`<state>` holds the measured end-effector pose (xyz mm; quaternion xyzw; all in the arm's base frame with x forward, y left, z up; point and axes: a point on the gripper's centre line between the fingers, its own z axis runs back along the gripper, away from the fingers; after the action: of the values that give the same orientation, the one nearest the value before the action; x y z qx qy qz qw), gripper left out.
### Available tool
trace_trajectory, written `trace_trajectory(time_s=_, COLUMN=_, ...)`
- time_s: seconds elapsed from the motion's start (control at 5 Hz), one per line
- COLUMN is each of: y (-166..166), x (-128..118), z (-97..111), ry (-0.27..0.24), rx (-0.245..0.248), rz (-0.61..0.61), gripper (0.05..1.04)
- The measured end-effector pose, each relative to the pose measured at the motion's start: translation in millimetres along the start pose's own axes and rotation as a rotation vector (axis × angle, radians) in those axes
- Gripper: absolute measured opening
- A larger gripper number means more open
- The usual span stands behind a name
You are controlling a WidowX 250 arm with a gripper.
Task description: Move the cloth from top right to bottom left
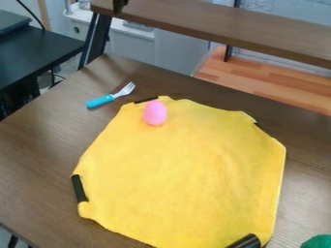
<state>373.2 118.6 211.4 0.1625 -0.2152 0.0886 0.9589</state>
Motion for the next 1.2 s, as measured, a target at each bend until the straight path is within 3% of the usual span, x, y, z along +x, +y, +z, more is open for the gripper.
trace_trajectory(time_s=0.2, y=-5.5, x=-7.2, z=-14.3, ry=0.041, rx=-0.006, rz=-0.010, gripper=1.000)
trace_trajectory(time_s=0.4, y=-48.3, x=-32.1, z=-28.2, ry=0.084, rx=-0.051, rz=-0.110, gripper=1.000)
trace_trajectory(time_s=0.8, y=-117.1, x=-78.7, z=-30.6, ry=0.111, rx=-0.116, rz=-0.294, gripper=1.000)
trace_trajectory(time_s=1.2, y=-185.6, x=-132.7, z=-18.8, ry=0.138, rx=-0.198, rz=-0.482, gripper=1.000)
